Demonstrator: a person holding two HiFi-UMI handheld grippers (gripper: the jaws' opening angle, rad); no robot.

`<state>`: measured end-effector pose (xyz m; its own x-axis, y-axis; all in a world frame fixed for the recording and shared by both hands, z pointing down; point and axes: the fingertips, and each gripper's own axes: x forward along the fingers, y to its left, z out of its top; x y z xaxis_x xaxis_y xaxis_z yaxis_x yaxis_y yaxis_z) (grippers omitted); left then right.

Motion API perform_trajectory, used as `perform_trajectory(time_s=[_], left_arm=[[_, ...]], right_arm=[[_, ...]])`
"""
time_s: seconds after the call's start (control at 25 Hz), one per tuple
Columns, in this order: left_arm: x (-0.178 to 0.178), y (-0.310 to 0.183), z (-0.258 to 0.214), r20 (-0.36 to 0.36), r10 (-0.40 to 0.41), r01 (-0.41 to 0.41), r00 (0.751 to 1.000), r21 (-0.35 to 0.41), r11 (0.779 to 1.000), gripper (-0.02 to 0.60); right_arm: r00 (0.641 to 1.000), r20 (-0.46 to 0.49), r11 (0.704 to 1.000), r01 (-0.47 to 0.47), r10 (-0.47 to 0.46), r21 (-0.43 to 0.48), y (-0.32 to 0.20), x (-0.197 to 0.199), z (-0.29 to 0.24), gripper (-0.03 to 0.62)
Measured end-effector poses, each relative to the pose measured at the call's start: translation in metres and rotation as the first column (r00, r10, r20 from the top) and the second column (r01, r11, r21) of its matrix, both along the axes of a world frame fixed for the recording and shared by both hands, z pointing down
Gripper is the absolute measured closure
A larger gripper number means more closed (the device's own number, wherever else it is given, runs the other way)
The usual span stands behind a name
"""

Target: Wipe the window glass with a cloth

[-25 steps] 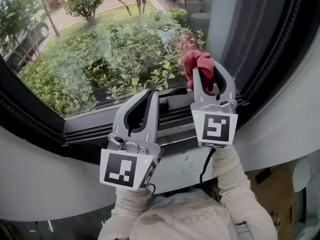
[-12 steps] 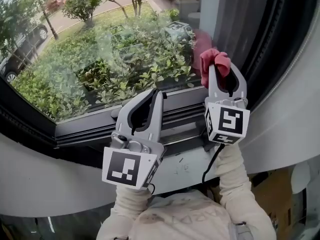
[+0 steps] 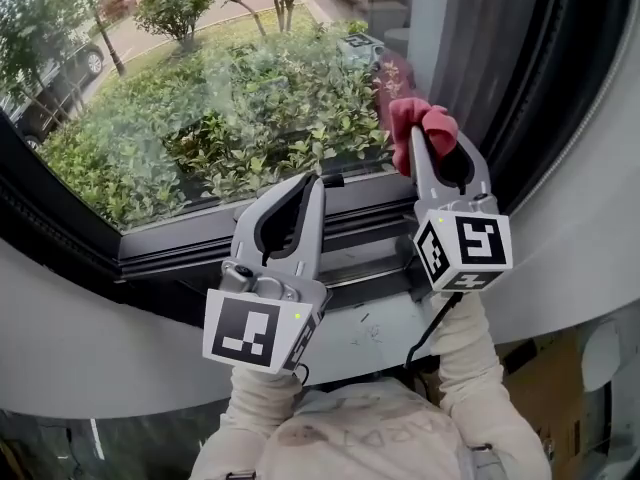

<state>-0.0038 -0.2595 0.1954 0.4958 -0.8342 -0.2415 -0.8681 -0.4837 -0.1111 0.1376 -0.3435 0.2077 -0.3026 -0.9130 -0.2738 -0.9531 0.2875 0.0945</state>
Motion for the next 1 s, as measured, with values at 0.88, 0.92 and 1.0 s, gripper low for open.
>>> perform_trajectory(time_s=[0.88, 0.92, 1.0], left_arm=[[-0.011, 0.048, 0.005, 0.027, 0.066, -0.066, 0.997, 0.002, 0.998, 0.581], [-0.012, 0.050, 0.005, 0.025, 0.064, -0.064, 0.998, 0.001, 0.998, 0.581], [-0.015, 0.053, 0.004, 0.023, 0.059, -0.060, 0.998, 0.000, 0.998, 0.581]], right_arm=[[0.958, 0.038, 0.958, 0.285, -0.285, -0.008, 0.120, -0.082, 0.005, 0.471], [0.957, 0.043, 0.957, 0.289, -0.288, -0.005, 0.121, -0.084, 0.003, 0.471], [0.953, 0.056, 0.954, 0.299, -0.299, -0.003, 0.123, -0.087, 0.000, 0.471]])
